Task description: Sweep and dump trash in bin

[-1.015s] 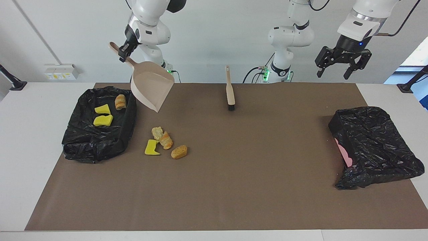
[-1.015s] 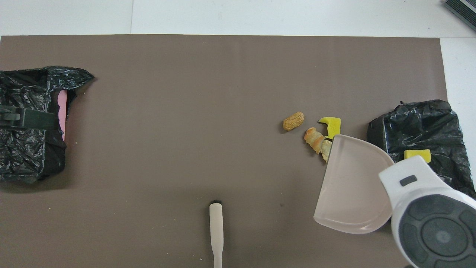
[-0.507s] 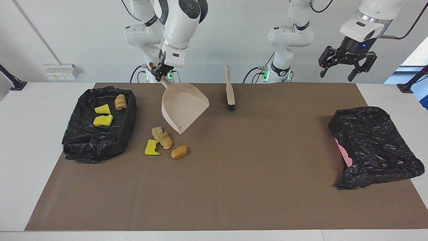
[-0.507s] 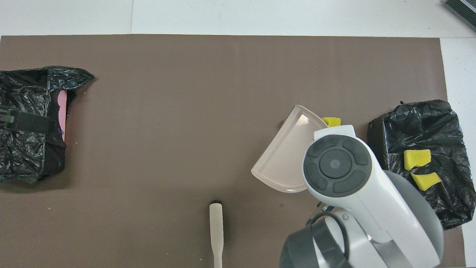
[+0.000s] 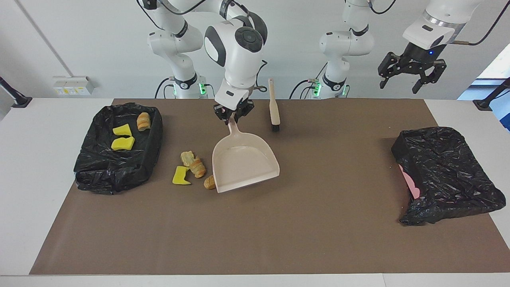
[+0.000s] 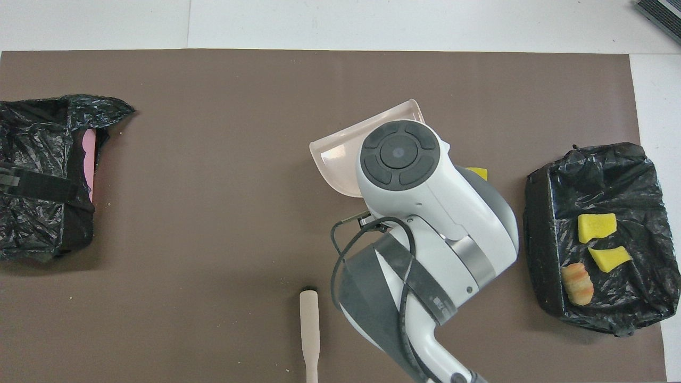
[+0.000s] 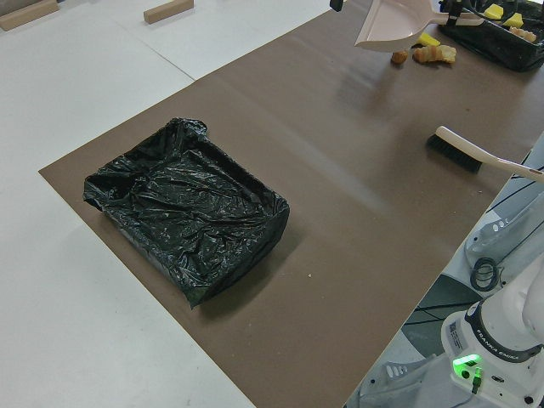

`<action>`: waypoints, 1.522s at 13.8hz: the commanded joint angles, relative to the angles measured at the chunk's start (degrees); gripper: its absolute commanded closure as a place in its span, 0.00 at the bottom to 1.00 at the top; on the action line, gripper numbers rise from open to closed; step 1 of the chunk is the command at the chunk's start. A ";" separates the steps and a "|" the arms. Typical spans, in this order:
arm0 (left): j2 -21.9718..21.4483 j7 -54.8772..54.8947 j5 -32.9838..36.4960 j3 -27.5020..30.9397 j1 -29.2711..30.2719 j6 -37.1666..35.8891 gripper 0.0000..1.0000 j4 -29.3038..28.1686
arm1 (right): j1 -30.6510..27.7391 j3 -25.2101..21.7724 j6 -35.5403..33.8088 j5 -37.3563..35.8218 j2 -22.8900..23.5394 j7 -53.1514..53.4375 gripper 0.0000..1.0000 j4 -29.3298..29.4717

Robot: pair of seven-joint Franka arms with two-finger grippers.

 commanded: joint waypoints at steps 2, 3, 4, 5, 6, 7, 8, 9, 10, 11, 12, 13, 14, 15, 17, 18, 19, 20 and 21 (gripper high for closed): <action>-0.86 0.97 0.59 -0.23 0.83 -0.97 0.00 -0.58 | 2.19 0.01 5.84 1.14 6.70 7.55 1.00 5.24; -0.86 0.97 1.39 -0.31 0.74 -1.15 0.00 -0.58 | 3.16 0.01 6.82 1.23 8.72 10.18 1.00 6.72; -0.86 0.89 1.48 -0.31 0.74 -1.32 0.00 -0.49 | 4.56 0.01 7.70 1.23 11.52 13.17 1.00 8.91; -0.86 0.97 1.57 -0.31 0.74 -1.32 0.00 -0.49 | 6.23 0.01 7.79 1.23 14.51 15.72 1.00 11.63; -0.95 0.97 1.57 -0.31 0.74 -1.32 0.00 -0.58 | 8.07 -0.25 7.97 1.14 17.15 17.49 1.00 13.49; -0.95 0.97 1.57 -0.31 0.74 -1.32 0.00 -0.58 | 9.05 -0.34 10.23 0.88 18.65 18.98 1.00 13.94; -0.95 0.89 1.57 -0.31 0.65 -1.32 0.00 -0.58 | 9.06 -0.08 14.08 1.22 19.71 21.43 1.00 13.77; -0.95 0.88 1.57 -0.31 0.39 -1.32 0.00 -0.49 | 8.97 -0.08 15.77 1.31 20.59 22.59 1.00 13.77; -0.95 0.54 1.57 -0.31 0.39 -1.32 0.00 -0.49 | 8.79 -0.08 16.40 1.32 20.86 22.60 1.00 13.68; -0.95 0.36 1.48 -0.31 0.47 -1.32 0.00 -0.49 | 8.79 -0.08 17.19 1.32 21.21 23.04 1.00 13.33; -0.95 0.36 1.48 -0.40 0.74 -1.24 0.00 -0.49 | 8.88 -0.17 18.33 1.23 21.48 23.13 1.00 12.55; -0.95 0.36 1.48 -0.31 0.83 -1.24 0.00 -0.49 | 8.88 -0.17 18.95 1.31 21.39 23.22 1.00 11.76; -0.95 0.36 1.48 -0.23 0.83 -1.32 0.00 -0.49 | 8.79 -0.08 20.43 1.92 21.22 24.00 0.92 11.66; -0.95 0.36 1.48 -0.23 0.83 -1.32 0.00 -0.49 | 8.88 -0.08 21.67 1.76 21.22 24.79 0.81 11.40; -0.95 0.44 1.48 -0.31 0.83 -1.24 0.00 -0.58 | 8.53 -0.08 21.59 1.23 21.22 24.28 0.46 10.87; -0.95 0.53 1.48 -0.23 0.83 -1.24 0.00 -0.49 | 8.79 -0.08 20.98 1.14 20.87 24.19 0.02 10.96; -0.95 0.45 1.48 -0.31 0.83 -1.24 0.00 -0.49 | 8.79 -0.08 20.71 1.14 20.26 23.92 0.00 10.78; -0.95 0.45 1.48 -0.23 0.83 -1.24 0.00 -0.49 | 8.79 0.01 19.58 1.14 19.47 23.49 0.00 10.87; -0.95 0.45 1.48 -0.23 0.83 -1.32 0.00 -0.49 | 9.05 0.01 18.18 1.23 18.85 23.39 0.00 10.78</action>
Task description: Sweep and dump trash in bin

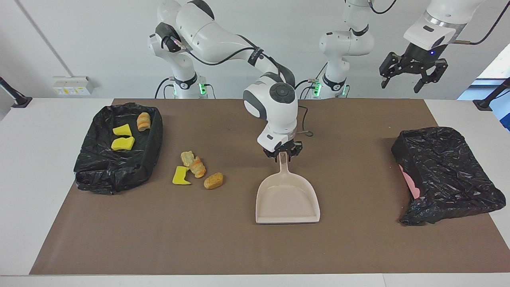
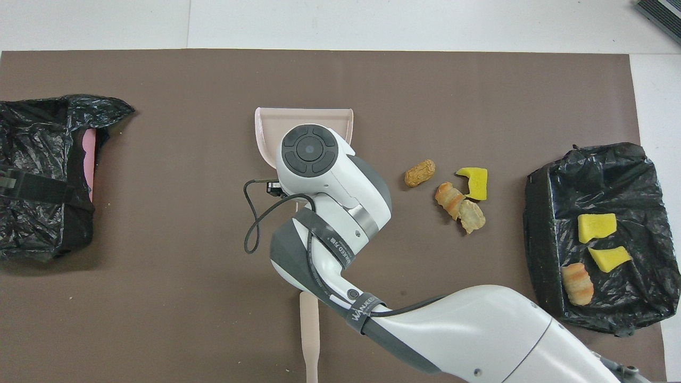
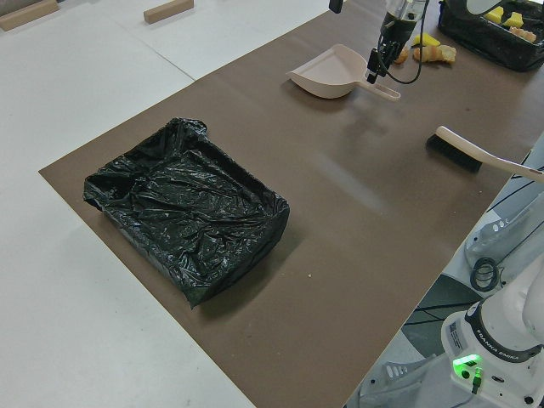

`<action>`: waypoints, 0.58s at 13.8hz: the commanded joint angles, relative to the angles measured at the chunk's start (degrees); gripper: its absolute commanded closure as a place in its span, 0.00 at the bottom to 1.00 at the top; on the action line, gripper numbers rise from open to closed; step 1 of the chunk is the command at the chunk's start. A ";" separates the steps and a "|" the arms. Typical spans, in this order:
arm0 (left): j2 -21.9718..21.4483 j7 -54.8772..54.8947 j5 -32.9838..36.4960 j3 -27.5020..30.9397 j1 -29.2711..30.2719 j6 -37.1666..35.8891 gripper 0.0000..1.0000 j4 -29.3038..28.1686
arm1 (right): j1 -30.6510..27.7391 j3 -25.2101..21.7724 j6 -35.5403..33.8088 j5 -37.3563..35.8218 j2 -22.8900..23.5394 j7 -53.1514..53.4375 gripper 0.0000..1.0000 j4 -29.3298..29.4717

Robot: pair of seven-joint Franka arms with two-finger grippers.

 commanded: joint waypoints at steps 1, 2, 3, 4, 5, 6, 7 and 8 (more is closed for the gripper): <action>-0.89 0.32 0.71 -0.44 0.65 -0.70 0.00 -0.57 | -0.05 0.50 -3.52 0.82 -3.63 -0.01 0.00 -1.37; -0.89 0.32 0.71 -0.44 0.65 -0.61 0.00 -0.57 | -0.05 1.55 -4.76 1.17 -6.25 -0.01 0.00 -3.55; -0.89 0.32 0.71 -0.44 0.74 -0.61 0.00 -0.57 | -0.49 2.69 -5.47 1.26 -9.76 -0.01 0.00 -6.88; -0.89 0.14 0.71 -0.44 0.65 -0.43 0.00 -0.57 | -0.75 3.57 -5.91 1.87 -13.10 -0.01 0.00 -10.05; -0.89 0.14 0.62 -0.44 0.56 -0.43 0.00 -0.57 | -0.58 3.93 -6.61 3.62 -15.92 -0.53 0.00 -12.86; -0.89 0.05 0.62 -0.44 0.48 -0.43 0.00 -0.57 | -0.06 4.02 -7.40 4.94 -18.04 -1.41 0.00 -14.89; -0.89 0.05 0.62 -0.44 0.30 -0.61 0.00 -0.57 | 0.30 4.19 -8.54 5.83 -19.71 -1.85 0.00 -16.83; -0.89 0.14 0.62 -0.44 0.21 -0.70 0.00 -0.57 | 1.61 4.37 -9.33 6.62 -21.29 -2.03 0.00 -18.85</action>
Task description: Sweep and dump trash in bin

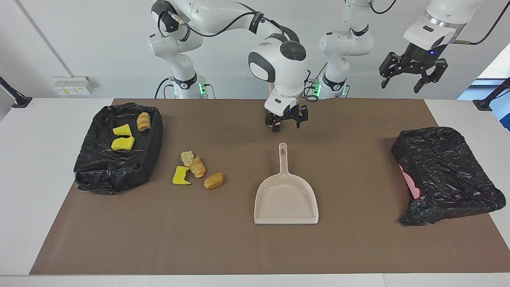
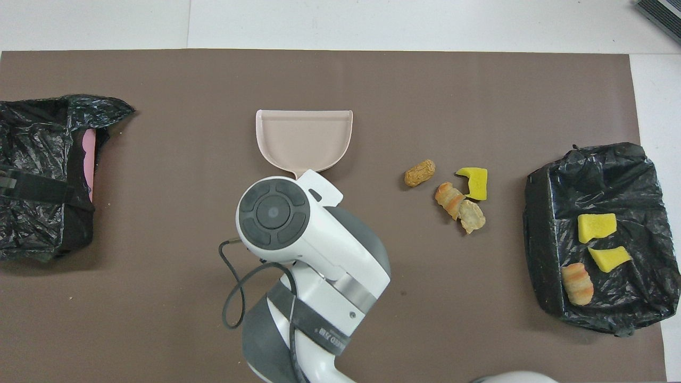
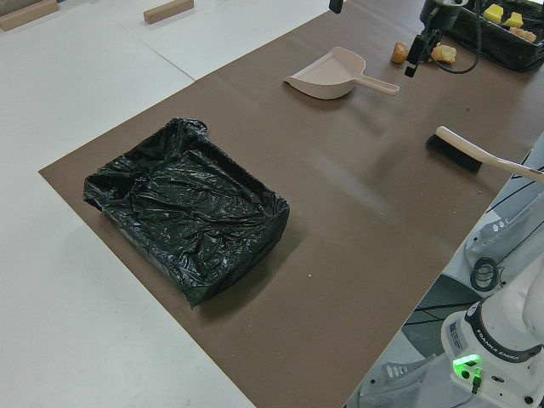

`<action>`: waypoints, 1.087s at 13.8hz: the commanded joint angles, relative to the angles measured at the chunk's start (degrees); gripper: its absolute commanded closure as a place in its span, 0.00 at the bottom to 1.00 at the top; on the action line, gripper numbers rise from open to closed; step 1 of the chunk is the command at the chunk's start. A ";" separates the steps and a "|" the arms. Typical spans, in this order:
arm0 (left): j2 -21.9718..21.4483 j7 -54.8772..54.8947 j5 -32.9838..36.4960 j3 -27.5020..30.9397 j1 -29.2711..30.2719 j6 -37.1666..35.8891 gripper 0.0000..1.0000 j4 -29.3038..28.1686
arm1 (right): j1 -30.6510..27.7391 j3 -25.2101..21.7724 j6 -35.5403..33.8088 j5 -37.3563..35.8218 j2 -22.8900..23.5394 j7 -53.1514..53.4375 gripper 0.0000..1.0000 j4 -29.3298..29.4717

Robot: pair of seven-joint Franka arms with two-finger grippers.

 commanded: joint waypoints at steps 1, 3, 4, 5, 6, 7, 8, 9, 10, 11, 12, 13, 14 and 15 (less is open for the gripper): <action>-0.89 0.14 0.62 -0.33 0.13 -0.67 0.00 -0.49 | 0.92 -0.04 0.27 4.04 -6.68 -2.33 0.00 -9.53; -0.89 0.06 0.62 -0.33 0.21 -0.67 0.00 -0.49 | 1.18 -0.04 1.31 10.97 -11.50 -5.23 0.00 -16.98; -0.89 0.06 0.62 -0.41 -0.05 -0.58 0.00 -0.49 | 1.53 -0.04 2.80 13.35 -14.14 -5.68 0.00 -21.37; -0.80 -0.03 0.54 -0.76 -0.31 0.46 0.00 -0.57 | 2.67 -0.04 5.86 14.59 -17.30 -5.85 0.00 -26.81; -0.80 0.23 0.10 -0.94 -0.40 1.43 0.00 -0.66 | 3.72 -0.04 8.76 16.26 -19.85 -5.94 0.00 -31.56; -0.71 1.01 0.01 -1.12 -0.57 1.87 0.00 -1.18 | 5.21 -0.04 10.97 18.36 -21.62 -5.86 0.00 -35.09; -0.54 1.11 0.01 -1.38 -1.71 2.23 0.00 -1.36 | 7.40 -0.04 12.90 20.04 -22.33 -4.99 0.00 -37.13; -0.02 0.68 0.01 -1.47 -2.76 3.10 0.00 -1.37 | 9.16 -0.04 14.66 20.49 -22.51 -4.28 0.00 -39.15; 0.34 0.32 0.01 -1.47 -3.82 4.68 0.00 -1.97 | 9.88 -0.04 17.20 20.50 -23.21 -3.32 0.00 -41.95; 0.43 0.41 -0.08 -1.47 -5.05 6.61 0.00 -3.20 | 10.67 -0.04 19.49 20.76 -23.83 -3.05 0.00 -44.24; 0.43 0.76 -0.08 -1.47 -6.45 8.80 0.00 -4.95 | 11.81 -0.04 20.56 21.89 -24.35 -3.04 0.00 -45.57; 0.69 0.32 -0.17 -1.38 -8.46 11.43 0.00 -6.62 | 12.78 -0.04 20.57 23.21 -25.40 -3.04 0.00 -46.80; 1.74 -0.12 -0.08 -1.38 -9.88 13.90 0.00 -7.94 | 13.22 -0.04 20.83 23.83 -26.81 -3.04 0.00 -48.55; 2.97 -0.64 -0.17 -1.38 -11.20 15.31 0.00 -8.22 | 13.31 -0.04 21.70 24.44 -27.08 -3.04 0.00 -49.27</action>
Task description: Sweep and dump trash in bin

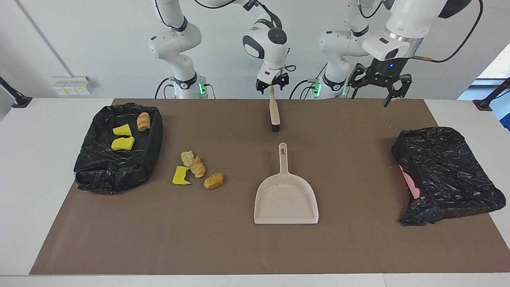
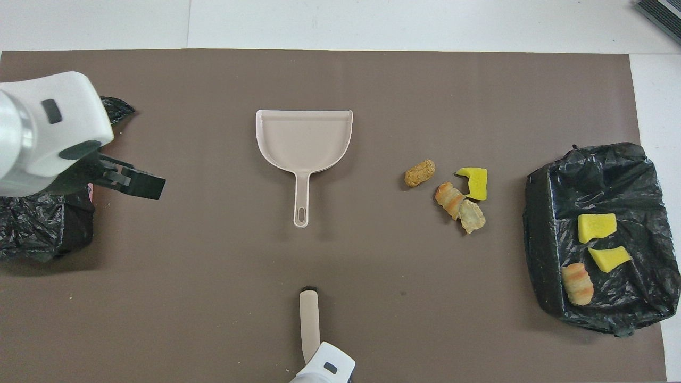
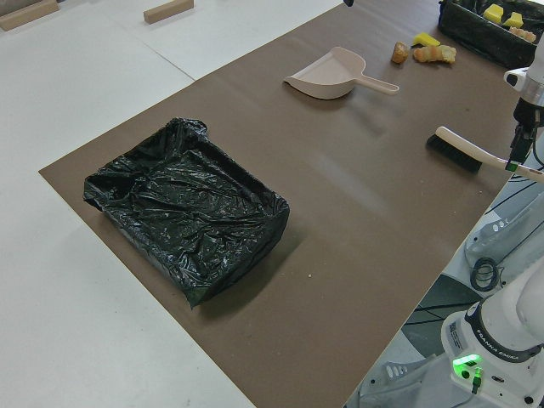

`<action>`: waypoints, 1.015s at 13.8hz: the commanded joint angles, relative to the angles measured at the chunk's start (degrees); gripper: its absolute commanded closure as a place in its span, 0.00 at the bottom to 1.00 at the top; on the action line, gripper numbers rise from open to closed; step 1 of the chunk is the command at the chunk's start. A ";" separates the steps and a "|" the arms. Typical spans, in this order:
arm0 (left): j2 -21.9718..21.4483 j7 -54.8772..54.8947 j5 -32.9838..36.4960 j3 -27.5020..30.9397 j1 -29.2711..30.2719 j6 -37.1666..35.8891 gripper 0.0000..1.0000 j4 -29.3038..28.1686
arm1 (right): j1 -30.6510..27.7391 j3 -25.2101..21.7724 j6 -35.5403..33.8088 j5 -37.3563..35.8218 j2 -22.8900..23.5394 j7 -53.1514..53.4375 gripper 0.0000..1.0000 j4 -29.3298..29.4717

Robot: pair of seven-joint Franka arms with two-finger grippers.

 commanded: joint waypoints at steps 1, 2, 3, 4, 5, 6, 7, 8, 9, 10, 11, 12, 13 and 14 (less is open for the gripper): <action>2.78 -2.54 0.00 0.84 -4.57 4.93 0.00 -2.55 | 1.07 -0.31 3.30 3.40 -3.73 -0.12 0.00 -3.97; 3.93 -5.34 0.00 0.84 -5.89 7.12 0.00 -2.81 | 1.95 -0.31 3.93 4.37 -3.73 -0.12 0.00 -4.32; 4.72 -8.42 0.00 0.75 -6.86 9.75 0.00 -4.12 | 2.05 -0.31 4.19 4.46 -3.81 -0.12 0.00 -5.11; 5.51 -10.62 0.00 0.75 -8.44 12.13 0.00 -5.52 | 2.22 -0.31 4.54 4.64 -3.73 -0.12 0.00 -5.20; 6.74 -12.73 0.00 0.84 -9.93 14.07 0.00 -6.58 | 2.48 -0.31 5.77 4.73 -3.21 0.32 0.00 -5.29; 7.88 -14.58 0.00 0.84 -10.73 15.83 0.00 -7.46 | 3.27 -0.31 6.39 4.73 -3.11 0.75 0.00 -5.55; 9.72 -16.25 0.00 0.75 -11.96 18.02 0.00 -7.99 | 3.45 -0.31 6.31 4.73 -3.11 0.76 0.04 -5.64; 12.09 -18.71 0.00 0.84 -13.71 19.87 0.00 -8.08 | 3.45 -0.31 6.48 4.73 -2.94 0.76 0.30 -5.56; 14.55 -21.34 0.00 0.93 -15.03 22.15 0.00 -8.08 | 3.45 -0.40 6.48 4.64 -2.85 0.85 0.53 -5.47; 16.14 -23.20 0.00 0.93 -15.83 24.61 0.00 -8.35 | 3.37 -0.40 6.48 4.64 -2.67 0.67 0.73 -5.38; 17.02 -23.74 0.00 0.93 -15.93 25.94 0.00 -8.70 | 3.37 -0.49 6.57 4.64 -2.50 0.32 0.89 -5.38; 17.73 -23.83 0.00 0.84 -15.93 27.52 0.00 -9.66 | 3.28 -0.49 6.74 4.64 -2.32 0.23 0.97 -5.21; 18.08 -23.74 0.00 0.84 -15.93 29.62 0.00 -10.89 | 3.19 -0.49 6.92 4.55 -2.23 0.06 1.00 -5.03; 18.17 -23.74 0.00 0.84 -15.93 31.47 0.00 -12.55 | 3.19 -0.49 6.92 4.55 -1.80 0.14 1.00 -4.85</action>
